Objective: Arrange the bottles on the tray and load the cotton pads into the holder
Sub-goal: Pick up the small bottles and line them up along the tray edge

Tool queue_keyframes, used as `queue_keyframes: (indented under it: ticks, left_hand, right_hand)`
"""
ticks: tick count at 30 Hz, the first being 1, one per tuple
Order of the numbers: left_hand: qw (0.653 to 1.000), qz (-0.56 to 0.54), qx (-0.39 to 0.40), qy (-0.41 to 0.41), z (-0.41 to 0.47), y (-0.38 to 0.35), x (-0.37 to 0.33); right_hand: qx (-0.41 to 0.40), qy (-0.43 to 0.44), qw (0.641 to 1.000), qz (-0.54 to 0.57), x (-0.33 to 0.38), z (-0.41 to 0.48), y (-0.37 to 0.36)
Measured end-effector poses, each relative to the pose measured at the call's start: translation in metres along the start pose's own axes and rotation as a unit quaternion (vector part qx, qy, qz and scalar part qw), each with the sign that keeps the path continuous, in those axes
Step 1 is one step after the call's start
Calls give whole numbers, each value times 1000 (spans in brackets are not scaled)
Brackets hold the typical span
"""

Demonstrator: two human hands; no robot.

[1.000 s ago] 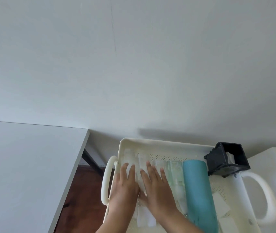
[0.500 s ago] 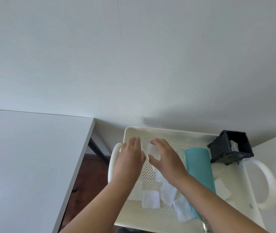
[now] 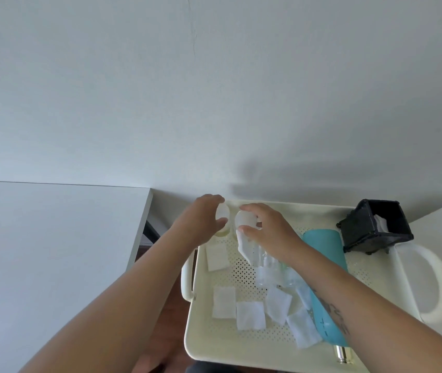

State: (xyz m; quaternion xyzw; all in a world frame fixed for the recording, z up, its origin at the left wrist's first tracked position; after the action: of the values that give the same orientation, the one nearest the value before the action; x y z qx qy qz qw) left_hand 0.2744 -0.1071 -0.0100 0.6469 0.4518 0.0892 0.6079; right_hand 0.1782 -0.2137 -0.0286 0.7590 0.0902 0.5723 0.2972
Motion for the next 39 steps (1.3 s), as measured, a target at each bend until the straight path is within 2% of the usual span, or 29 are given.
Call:
queue_keyframes:
  ticks: [8,16,25,34,39]
  left_hand:
    - [997,-64,32,-28,4,-1,14]
    - [996,-52,22,-72,15,0,13]
    - [995,-66,-1,-75,19,-2,20]
    - [996,-52,4,-78,14,-1,14]
    - [992,-41,-62,-102,1,13,-3]
  right_hand:
    - [11,-24,1000,13,-9,0,-6]
    - [4,-52,998,41,-22,6,-11]
    - [-4,-36,999,16,-19,19,-11]
    - [-9,-47,997,58,-27,12,-10]
    - [-54,-41,995,74,-36,-14,5]
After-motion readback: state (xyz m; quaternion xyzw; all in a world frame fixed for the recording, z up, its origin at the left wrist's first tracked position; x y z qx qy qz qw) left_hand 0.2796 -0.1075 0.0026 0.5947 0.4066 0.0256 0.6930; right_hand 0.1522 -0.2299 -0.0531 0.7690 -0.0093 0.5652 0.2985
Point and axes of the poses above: each hand's wrist, its own z-axis towards the middle knuckle, its own y-axis out of the back of the hand, x = y × z, the point moved 10 cm from there along z, towards the middle knuckle, and after that the axes turned 4 degrees about z, right-handed, at the moved point
